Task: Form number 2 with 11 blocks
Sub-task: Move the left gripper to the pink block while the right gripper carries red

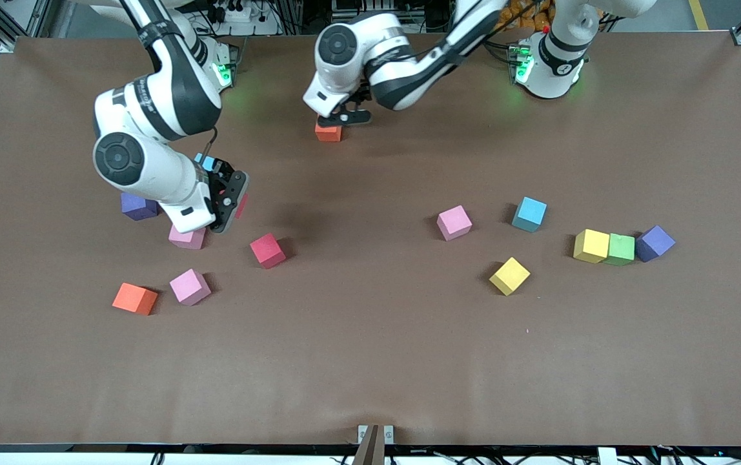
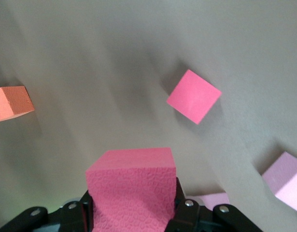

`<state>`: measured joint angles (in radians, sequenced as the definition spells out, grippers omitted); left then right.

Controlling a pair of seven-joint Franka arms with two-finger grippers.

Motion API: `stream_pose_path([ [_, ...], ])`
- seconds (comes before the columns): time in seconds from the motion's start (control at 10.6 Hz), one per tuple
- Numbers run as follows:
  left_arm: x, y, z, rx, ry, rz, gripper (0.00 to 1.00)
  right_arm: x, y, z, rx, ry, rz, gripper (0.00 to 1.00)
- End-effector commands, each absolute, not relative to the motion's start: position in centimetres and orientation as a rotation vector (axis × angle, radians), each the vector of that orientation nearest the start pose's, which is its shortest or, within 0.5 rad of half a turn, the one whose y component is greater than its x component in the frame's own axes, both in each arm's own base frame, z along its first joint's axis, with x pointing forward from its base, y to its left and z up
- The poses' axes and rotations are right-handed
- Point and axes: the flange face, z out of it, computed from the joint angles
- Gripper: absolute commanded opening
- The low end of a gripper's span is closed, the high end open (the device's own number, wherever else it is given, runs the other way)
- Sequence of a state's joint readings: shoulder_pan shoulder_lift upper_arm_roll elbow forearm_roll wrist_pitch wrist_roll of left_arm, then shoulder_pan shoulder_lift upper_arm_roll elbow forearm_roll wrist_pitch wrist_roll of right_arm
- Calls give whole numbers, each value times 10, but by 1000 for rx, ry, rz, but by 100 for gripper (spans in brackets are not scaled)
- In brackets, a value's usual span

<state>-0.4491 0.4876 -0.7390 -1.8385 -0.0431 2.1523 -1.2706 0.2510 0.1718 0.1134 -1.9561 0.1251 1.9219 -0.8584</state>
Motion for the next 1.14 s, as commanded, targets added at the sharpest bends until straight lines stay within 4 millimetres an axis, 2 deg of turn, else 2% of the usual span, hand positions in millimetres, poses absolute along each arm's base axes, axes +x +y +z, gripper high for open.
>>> stream_pose_path([
  [0.0,306,-509,346,-3106,-381,442,100,513,235,381,-2438,-1717,179,37],
  [0.09,330,-487,354,-3080,-441,421,100,506,255,381,-2408,-1763,156,37],
  [0.19,345,-465,378,-3041,-484,378,100,497,275,382,-2374,-1808,141,37],
  [0.28,363,-444,392,-3018,-548,347,100,489,291,381,-2346,-1842,129,37],
  [0.38,385,-423,393,-3004,-597,350,100,478,309,375,-2311,-1880,124,37],
  [0.57,443,-358,400,-2998,-652,334,100,454,339,362,-2286,-1912,88,37],
  [0.76,493,-305,406,-3035,-671,315,100,424,373,350,-2274,-1913,68,37],
  [0.85,511,-289,403,-3055,-637,323,100,409,390,345,-2259,-1920,58,37],
  [1.04,533,-261,389,-3074,-577,356,100,382,417,330,-2237,-1920,26,37],
])
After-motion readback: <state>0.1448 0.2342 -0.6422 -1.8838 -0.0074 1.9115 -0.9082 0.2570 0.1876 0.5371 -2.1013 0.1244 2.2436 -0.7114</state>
